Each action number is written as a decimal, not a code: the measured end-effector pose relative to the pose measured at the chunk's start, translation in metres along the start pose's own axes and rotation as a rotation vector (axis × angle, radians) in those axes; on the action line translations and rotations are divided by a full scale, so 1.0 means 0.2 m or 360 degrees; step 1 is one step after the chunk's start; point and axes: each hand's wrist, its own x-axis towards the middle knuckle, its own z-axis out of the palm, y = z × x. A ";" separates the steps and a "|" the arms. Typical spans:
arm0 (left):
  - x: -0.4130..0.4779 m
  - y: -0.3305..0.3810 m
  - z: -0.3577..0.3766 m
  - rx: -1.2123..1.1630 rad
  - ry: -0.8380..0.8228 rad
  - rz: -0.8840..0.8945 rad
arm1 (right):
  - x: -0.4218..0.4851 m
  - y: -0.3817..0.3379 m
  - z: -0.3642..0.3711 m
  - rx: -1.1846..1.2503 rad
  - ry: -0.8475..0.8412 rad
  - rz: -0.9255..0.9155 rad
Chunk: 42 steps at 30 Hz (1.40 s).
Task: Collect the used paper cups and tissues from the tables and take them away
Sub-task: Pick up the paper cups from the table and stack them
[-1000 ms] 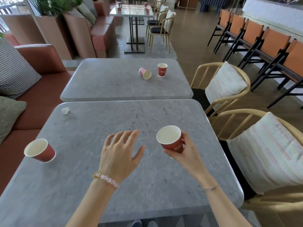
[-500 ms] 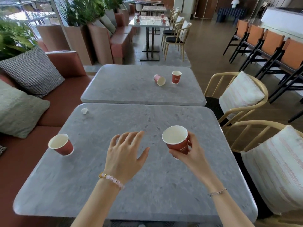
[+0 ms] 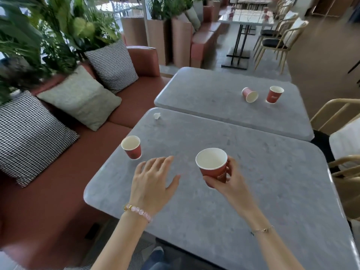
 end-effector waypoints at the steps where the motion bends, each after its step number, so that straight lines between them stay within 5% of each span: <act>1: 0.00 -0.05 0.01 0.0001 0.0005 -0.0013 | 0.02 -0.01 0.05 0.0005 -0.0015 0.0015; 21: 0.06 -1.04 0.24 -0.0360 -0.0115 -0.0122 | 0.29 -0.10 0.95 -0.0085 0.0102 0.0168; 33: 0.13 -1.23 0.63 -0.1345 -0.0251 -0.0895 | 0.38 -0.15 1.03 -0.0067 0.0224 0.0303; 42: 0.26 -1.18 0.81 -0.1715 -0.0247 -0.1046 | 0.36 -0.13 1.01 -0.0051 0.0297 0.0364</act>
